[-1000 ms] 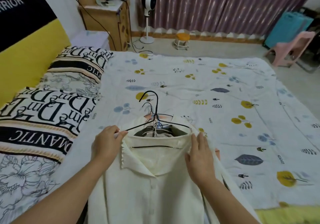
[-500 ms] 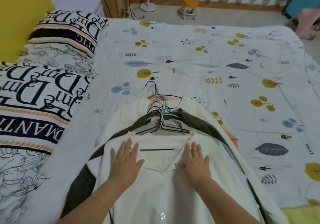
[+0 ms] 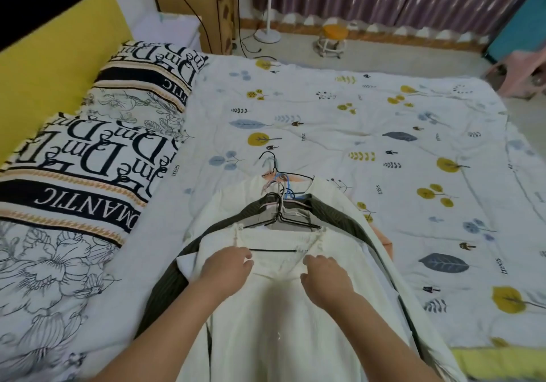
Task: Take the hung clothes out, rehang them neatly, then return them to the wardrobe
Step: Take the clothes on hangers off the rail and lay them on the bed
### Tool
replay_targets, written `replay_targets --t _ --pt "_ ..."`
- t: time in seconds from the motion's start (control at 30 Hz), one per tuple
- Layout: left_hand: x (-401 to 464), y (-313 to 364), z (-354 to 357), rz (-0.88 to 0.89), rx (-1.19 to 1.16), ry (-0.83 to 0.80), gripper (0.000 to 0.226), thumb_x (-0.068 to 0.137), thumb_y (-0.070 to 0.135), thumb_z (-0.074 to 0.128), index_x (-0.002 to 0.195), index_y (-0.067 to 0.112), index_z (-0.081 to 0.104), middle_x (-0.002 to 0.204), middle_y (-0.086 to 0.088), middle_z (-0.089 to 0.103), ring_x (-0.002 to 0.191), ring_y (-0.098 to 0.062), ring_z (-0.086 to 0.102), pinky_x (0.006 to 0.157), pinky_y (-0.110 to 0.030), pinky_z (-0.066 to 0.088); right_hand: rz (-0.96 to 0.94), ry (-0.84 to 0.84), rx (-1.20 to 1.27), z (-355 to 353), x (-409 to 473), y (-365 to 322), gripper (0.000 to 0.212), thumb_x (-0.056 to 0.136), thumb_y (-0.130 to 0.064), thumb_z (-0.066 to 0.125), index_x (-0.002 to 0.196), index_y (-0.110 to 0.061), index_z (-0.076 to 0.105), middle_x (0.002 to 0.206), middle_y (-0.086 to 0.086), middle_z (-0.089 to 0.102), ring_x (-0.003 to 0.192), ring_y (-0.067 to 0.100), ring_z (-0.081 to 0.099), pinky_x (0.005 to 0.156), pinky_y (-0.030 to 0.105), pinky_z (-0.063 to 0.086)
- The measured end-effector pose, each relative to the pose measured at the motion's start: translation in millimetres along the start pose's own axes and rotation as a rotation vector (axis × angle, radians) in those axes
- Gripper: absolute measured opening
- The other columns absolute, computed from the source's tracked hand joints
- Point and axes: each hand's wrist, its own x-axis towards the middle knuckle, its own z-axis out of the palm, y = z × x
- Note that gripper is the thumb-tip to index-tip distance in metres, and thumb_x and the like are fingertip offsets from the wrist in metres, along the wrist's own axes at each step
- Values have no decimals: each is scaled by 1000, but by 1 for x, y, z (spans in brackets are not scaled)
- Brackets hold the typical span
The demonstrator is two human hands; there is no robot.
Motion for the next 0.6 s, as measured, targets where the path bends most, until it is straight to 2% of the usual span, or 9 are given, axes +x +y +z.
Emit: replay_targets --t 0.13,0.27,0.37,0.6 --pt "-52 12 -23 24 -90 56 33 98 32 39 125 22 55 126 2 57 114 -14 52 92 -24 40 -130 11 4 -23 -43 -14 38 97 -28 40 132 -14 43 131 9 50 121 27 43 98 36 39" --pt "-106 19 -49 6 -105 118 35 97 34 41 128 24 53 129 5 55 116 -12 50 89 -20 36 -237 91 -31 -46 -86 -28 38 96 -28 41 131 -14 44 132 9 48 123 27 40 97 36 38" --pt "-152 23 -63 -49 -128 168 38 96 38 42 131 25 48 133 3 52 117 -13 50 86 -20 36 -332 134 -57 -58 -122 -37 38 96 -27 41 132 -14 43 131 8 48 123 27 40 95 35 39" --pt "-277 23 -63 -199 -148 358 40 95 40 42 132 25 46 129 1 53 113 -16 50 83 -23 37 -595 113 -167 -62 -205 -55 43 96 -31 41 136 -16 40 136 7 43 125 27 37 99 36 39"
